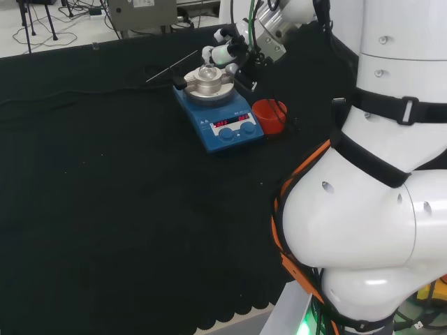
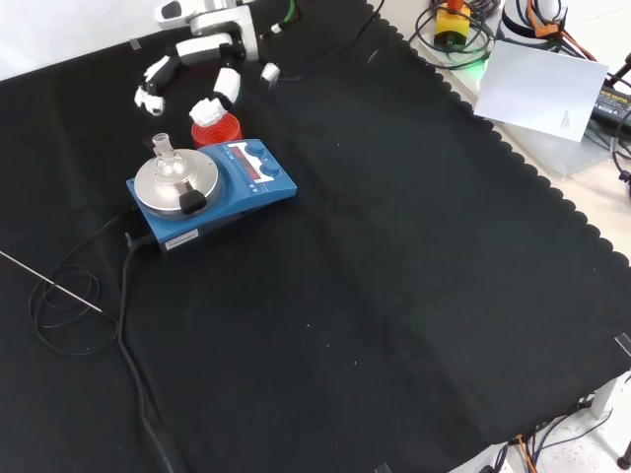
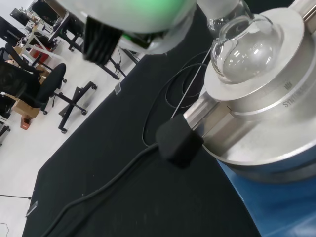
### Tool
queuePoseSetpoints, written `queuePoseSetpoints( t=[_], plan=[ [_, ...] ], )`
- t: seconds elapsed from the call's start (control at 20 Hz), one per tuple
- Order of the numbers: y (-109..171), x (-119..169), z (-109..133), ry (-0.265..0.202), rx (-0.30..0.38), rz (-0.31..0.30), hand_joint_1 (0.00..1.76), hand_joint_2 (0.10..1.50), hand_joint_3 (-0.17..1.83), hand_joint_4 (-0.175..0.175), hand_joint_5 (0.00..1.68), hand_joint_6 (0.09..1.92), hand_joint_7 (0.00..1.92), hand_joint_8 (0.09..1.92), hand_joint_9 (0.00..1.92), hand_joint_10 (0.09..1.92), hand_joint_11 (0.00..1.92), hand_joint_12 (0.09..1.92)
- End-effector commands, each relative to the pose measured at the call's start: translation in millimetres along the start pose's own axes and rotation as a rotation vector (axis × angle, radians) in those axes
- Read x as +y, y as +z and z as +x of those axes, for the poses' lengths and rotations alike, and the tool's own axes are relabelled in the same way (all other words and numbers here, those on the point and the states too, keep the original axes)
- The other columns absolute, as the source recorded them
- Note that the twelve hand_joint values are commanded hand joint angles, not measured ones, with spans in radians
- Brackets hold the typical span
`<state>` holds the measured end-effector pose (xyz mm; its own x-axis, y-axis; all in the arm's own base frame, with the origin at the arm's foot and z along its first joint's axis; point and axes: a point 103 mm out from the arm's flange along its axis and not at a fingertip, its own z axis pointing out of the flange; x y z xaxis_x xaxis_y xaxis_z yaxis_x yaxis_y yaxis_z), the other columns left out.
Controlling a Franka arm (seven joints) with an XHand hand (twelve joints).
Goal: Turn on the heater.
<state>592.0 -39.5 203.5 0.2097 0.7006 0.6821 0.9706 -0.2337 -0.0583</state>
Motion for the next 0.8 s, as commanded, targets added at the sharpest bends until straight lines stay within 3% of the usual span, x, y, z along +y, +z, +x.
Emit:
queuePoseSetpoints(
  t=[0.05, 0.5, 0.8],
  plan=[
    [-15.0, -32.9, 3.9, -0.004, -0.042, -0.026, 1.0, 0.55, 0.73, -0.019, 0.5, 0.73, 0.3, 0.68, 0.51, 0.72, 0.05, 1.39],
    [-31.1, -77.2, 2.3, 0.011, -0.118, 0.018, 1.0, 0.56, 0.73, -0.02, 0.44, 0.68, 0.39, 0.7, 0.5, 0.73, 0.04, 1.39],
    [-37.5, -100.3, -3.5, 0.084, -0.225, 0.185, 1.04, 0.58, 0.76, -0.028, 0.35, 0.46, 0.62, 0.68, 0.64, 0.7, 0.12, 1.4]
  ],
)
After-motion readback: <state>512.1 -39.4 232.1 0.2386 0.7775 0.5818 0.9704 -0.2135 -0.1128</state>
